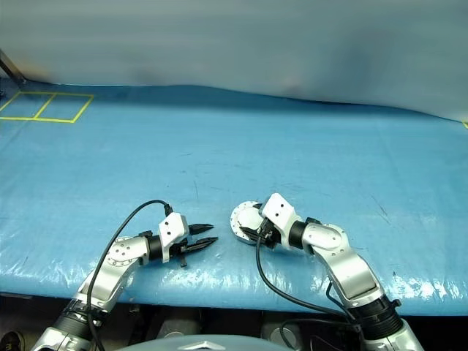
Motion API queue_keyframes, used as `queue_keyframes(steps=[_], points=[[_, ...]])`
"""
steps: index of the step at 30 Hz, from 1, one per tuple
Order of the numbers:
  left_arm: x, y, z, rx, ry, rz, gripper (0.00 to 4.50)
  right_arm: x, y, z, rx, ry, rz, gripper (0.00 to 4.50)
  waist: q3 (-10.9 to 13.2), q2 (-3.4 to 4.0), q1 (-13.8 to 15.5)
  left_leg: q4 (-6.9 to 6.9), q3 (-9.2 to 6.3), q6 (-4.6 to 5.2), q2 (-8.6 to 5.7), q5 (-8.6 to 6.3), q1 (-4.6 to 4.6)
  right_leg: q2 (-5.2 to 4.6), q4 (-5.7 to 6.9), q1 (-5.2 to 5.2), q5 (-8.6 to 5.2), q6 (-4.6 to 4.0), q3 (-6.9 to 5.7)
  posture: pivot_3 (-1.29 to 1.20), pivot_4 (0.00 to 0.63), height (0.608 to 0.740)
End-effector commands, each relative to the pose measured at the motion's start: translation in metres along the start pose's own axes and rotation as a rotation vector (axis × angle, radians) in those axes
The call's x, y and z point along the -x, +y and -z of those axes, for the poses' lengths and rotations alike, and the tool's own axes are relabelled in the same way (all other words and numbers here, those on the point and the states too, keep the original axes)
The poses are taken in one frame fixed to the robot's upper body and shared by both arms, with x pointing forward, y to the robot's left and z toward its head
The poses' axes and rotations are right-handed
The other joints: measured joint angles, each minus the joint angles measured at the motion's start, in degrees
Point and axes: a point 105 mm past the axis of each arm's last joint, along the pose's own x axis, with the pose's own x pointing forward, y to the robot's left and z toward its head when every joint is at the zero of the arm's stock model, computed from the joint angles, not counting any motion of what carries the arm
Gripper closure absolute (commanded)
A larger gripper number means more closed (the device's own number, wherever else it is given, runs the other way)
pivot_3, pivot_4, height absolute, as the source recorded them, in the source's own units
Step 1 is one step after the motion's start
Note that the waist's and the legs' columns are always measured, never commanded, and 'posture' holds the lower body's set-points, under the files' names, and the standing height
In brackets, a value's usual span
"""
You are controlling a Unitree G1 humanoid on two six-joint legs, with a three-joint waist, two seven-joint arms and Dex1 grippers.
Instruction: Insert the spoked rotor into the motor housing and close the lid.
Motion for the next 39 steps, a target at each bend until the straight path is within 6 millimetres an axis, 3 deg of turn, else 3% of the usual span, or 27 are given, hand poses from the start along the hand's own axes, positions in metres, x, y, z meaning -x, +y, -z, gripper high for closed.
queue_keyframes(steps=[1,5,11,14,17,34,39], points=[[-0.001,-0.001,-0.004,-0.011,-0.017,-0.002,2.90,0.000,-0.004,0.012,-0.010,0.066,0.027,1.47,0.00,0.00,-0.01,0.00,0.00,0.00,0.00,0.00,0.01,0.00,0.00,0.00,0.00,0.00,0.00,0.00,0.150,0.740],[-0.001,0.000,-0.005,-0.006,-0.023,-0.011,2.90,-0.001,-0.003,0.017,-0.004,0.092,0.023,1.47,-0.01,-0.01,-0.05,0.01,0.00,0.00,0.00,0.00,0.09,0.00,0.00,-0.04,0.00,0.00,0.00,0.00,0.150,0.740],[-0.003,0.025,-0.033,0.101,-0.175,-0.121,2.90,0.000,-0.003,0.019,-0.001,0.101,0.020,1.47,-0.03,-0.04,0.02,0.08,-0.01,0.00,0.00,0.00,0.12,0.00,0.00,-0.05,0.00,0.00,-0.01,0.00,0.150,0.740],[-0.007,0.025,-0.039,0.113,-0.194,-0.081,3.48,0.000,-0.003,0.019,0.001,0.103,0.018,1.47,-0.04,-0.03,-0.02,0.09,0.00,0.01,0.00,0.01,0.13,0.00,0.00,-0.05,0.01,0.01,-0.01,0.00,0.150,0.740],[-0.016,0.024,-0.043,0.089,-0.184,-0.023,4.46,-0.001,-0.003,0.019,0.006,0.103,0.020,1.47,-0.06,-0.05,-0.01,0.07,-0.01,0.02,-0.01,0.01,0.12,0.00,-0.01,0.15,0.01,0.02,-0.01,0.00,0.150,0.740],[-0.046,0.008,-0.046,0.065,-0.144,0.135,4.46,0.002,-0.002,0.020,0.007,0.095,0.051,1.47,-0.07,-0.07,0.02,0.08,-0.02,0.02,-0.01,0.01,0.16,0.01,-0.05,0.29,0.01,0.02,-0.01,0.00,0.150,0.740],[-0.050,0.003,-0.034,0.034,-0.061,0.170,4.46,0.002,-0.002,0.019,0.003,0.090,0.052,1.47,-0.08,-0.09,0.09,0.09,-0.04,0.01,-0.01,0.01,0.16,0.01,-0.06,0.32,0.01,0.02,-0.02,0.00,0.150,0.740]])
